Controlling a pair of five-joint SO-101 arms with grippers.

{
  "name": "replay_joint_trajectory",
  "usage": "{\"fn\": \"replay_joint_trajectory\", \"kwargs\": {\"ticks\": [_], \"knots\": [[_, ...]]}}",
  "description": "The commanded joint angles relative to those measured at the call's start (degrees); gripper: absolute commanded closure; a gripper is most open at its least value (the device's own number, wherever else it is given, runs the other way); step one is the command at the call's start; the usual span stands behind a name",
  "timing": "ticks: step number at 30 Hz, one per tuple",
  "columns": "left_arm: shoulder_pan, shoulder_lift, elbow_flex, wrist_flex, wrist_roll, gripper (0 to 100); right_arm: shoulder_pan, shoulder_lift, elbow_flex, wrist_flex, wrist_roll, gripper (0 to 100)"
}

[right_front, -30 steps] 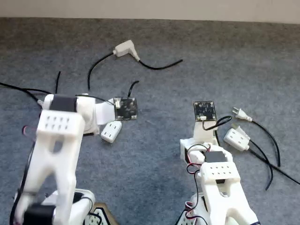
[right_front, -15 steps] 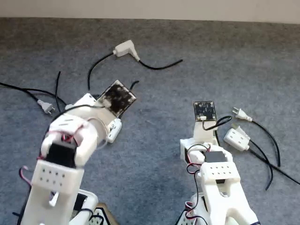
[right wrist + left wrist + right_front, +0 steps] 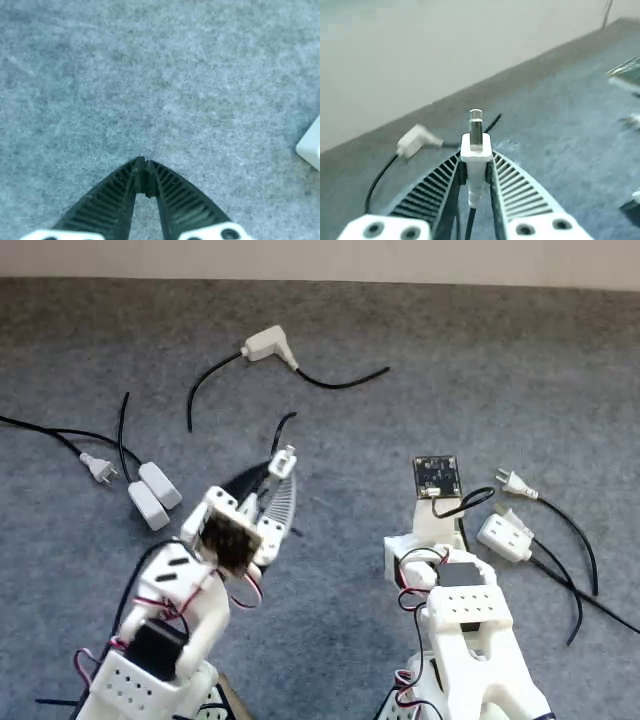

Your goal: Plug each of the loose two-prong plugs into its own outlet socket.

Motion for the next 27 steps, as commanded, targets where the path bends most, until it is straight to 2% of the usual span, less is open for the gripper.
{"fn": "replay_joint_trajectory", "kwargs": {"ticks": [1, 6, 9, 13, 17, 21, 27], "knots": [[5.8, -8.7, 8.5, -10.2, 0.5, 99, 1.6, -1.3, -3.6, -1.1, 1.6, 99.1], [8.0, -10.7, 12.9, -15.1, 0.4, 99, 2.9, -1.3, -12.1, 0.0, 11.5, 99.1], [8.4, -9.7, 12.9, -15.9, 0.4, 99, 2.5, -1.3, -22.5, 6.9, 15.6, 99.1], [9.8, -9.5, 12.9, -15.6, 0.5, 99, 1.2, -1.3, -40.3, 18.4, 16.5, 99.1], [11.0, -9.5, 12.9, -15.7, 0.5, 99, -5.3, -1.3, -56.9, 29.8, 16.6, 99.1], [11.5, -9.5, 12.9, -15.6, 0.5, 99, -14.8, -1.3, -70.5, 39.8, 16.6, 99.1], [11.2, -9.5, 12.9, -15.6, 0.5, 99, -28.8, -1.4, -85.8, 49.5, 16.6, 99.1]]}}
